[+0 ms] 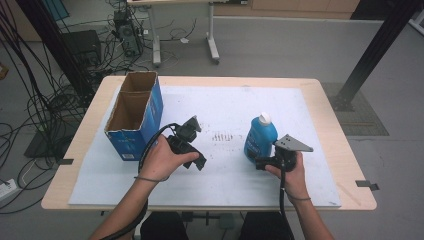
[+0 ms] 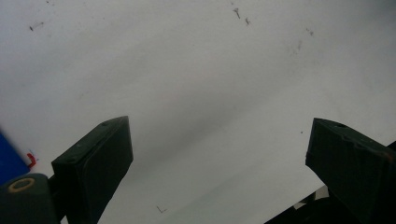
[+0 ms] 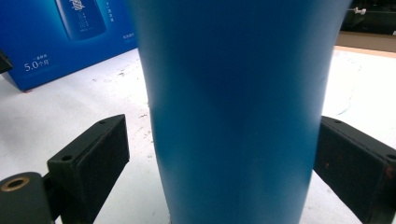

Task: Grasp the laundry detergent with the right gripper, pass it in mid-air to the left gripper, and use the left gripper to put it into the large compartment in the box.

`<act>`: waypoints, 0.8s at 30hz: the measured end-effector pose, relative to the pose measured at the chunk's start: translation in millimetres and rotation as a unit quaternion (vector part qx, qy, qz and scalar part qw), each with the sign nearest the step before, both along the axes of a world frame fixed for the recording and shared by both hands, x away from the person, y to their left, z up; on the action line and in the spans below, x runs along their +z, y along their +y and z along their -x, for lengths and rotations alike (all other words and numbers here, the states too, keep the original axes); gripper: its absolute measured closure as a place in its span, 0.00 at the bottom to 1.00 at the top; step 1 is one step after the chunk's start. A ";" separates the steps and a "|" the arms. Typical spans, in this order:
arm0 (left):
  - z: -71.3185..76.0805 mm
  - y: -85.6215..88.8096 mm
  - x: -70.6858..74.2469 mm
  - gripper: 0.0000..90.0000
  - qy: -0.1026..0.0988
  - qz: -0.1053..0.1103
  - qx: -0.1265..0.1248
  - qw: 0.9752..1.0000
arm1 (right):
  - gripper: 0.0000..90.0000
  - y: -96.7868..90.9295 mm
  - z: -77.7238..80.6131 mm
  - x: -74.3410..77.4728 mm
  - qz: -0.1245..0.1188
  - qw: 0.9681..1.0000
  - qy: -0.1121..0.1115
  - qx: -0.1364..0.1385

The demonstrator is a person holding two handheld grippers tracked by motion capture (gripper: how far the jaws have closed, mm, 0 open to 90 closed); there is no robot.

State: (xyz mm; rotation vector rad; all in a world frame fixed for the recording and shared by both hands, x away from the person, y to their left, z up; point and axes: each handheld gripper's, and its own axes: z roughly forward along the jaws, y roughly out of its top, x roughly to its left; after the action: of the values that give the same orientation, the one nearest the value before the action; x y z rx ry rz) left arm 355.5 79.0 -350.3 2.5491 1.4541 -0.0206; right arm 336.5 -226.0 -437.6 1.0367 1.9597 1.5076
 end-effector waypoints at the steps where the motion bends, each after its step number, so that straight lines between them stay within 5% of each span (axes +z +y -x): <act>1: 0.1 -0.1 -0.1 0.08 0.001 -0.001 -0.002 1.000 | 0.08 0.1 -0.3 -0.3 0.001 1.000 0.000 0.000; 24: 0.8 -0.7 -0.9 0.08 0.003 0.002 -0.002 1.000 | 0.08 0.5 -1.1 -0.7 -0.003 1.000 -0.001 -0.001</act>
State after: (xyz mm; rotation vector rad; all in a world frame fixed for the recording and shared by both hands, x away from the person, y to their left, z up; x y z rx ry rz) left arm 354.7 78.3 -351.2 2.5517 1.4496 -0.0305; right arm 337.6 -225.5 -438.3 1.0383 1.9522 1.5151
